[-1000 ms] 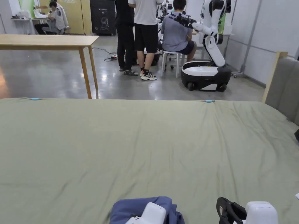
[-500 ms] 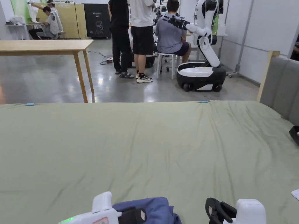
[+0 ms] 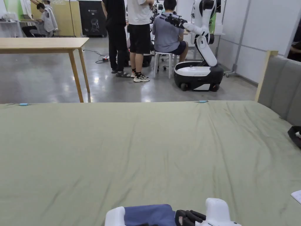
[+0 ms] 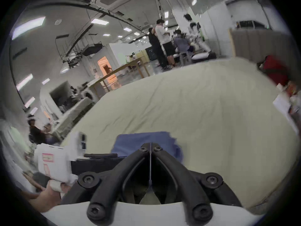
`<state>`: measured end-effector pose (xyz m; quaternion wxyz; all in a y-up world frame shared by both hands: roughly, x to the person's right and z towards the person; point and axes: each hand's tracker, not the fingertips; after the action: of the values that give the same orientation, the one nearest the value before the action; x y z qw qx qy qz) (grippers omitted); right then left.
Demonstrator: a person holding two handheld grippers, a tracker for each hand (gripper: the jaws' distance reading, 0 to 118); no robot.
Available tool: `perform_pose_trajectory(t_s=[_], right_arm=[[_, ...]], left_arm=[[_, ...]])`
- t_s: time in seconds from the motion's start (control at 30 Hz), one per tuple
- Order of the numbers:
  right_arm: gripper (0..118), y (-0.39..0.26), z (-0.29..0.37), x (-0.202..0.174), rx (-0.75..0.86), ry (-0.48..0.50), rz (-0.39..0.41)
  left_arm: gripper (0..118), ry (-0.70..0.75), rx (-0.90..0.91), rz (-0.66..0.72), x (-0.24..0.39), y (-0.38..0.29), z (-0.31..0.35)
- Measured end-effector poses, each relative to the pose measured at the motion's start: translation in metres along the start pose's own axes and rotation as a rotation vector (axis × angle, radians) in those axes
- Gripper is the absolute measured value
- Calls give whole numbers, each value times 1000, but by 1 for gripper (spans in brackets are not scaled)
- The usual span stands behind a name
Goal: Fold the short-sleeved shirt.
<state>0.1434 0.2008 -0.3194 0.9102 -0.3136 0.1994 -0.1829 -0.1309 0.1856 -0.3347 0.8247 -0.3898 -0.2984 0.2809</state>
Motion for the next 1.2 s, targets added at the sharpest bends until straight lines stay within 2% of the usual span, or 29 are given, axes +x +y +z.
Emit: perform_pose_trajectory(t_s=[0.03,0.07,0.1,0.13,0.17,0.2,0.27,0.3,0.37,0.4,0.43,0.5,0.57,0.6,0.63,0.67,0.7,0.8,0.93,1.2], right_arm=[[2,-4,-14,6,-27,16,-40],[2,-7,-24,11,-45,8,-56],[2,-12,-35,18,-61,40,-83],[2,-16,-43,25,-88,106,-128],[2,-20,-52,34,-132,200,-176],[2,-24,-58,40,-151,205,-195],[2,-31,-61,44,-163,36,-132],[2,-33,-61,47,-168,-10,-133],[2,-34,-57,57,-133,61,-234],[2,-34,-55,57,-129,65,-240],[2,-34,-54,56,-130,55,-220],[2,-33,-55,54,-131,58,-190],[2,-33,-54,51,-130,60,-181],[2,-33,-54,50,-128,62,-175],[2,-33,-54,48,-125,61,-167],[2,-33,-53,47,-122,54,-156],[2,-32,-51,45,-113,52,-144],[2,-28,-41,36,-91,67,-109],[2,-20,-33,16,-66,77,-104],[2,-20,-37,-38,-41,84,-77]], left_arm=[[55,16,5,-8,-6,2,13],[86,32,11,-14,-13,5,25],[107,51,19,-17,-23,6,38],[107,71,30,-20,-34,6,47],[107,83,51,-4,-45,4,58],[107,78,64,24,-58,5,66],[107,75,52,120,-83,4,72],[107,64,46,176,-97,2,71],[107,-10,32,280,-123,-1,58],[107,-86,-1,343,-132,-4,47],[107,-154,-12,385,-139,-7,34],[107,-287,61,373,-139,-8,14],[104,-312,-4,409,-133,-1,-14],[89,-299,6,400,-128,1,-23],[64,-220,-14,378,-120,3,-33],[33,-146,-35,352,-115,4,-41],[32,-101,-45,338,-113,4,-44],[32,-120,-11,349,-106,7,-23],[32,-30,-18,212,-117,22,34],[32,184,-2,114,-233,77,211]])
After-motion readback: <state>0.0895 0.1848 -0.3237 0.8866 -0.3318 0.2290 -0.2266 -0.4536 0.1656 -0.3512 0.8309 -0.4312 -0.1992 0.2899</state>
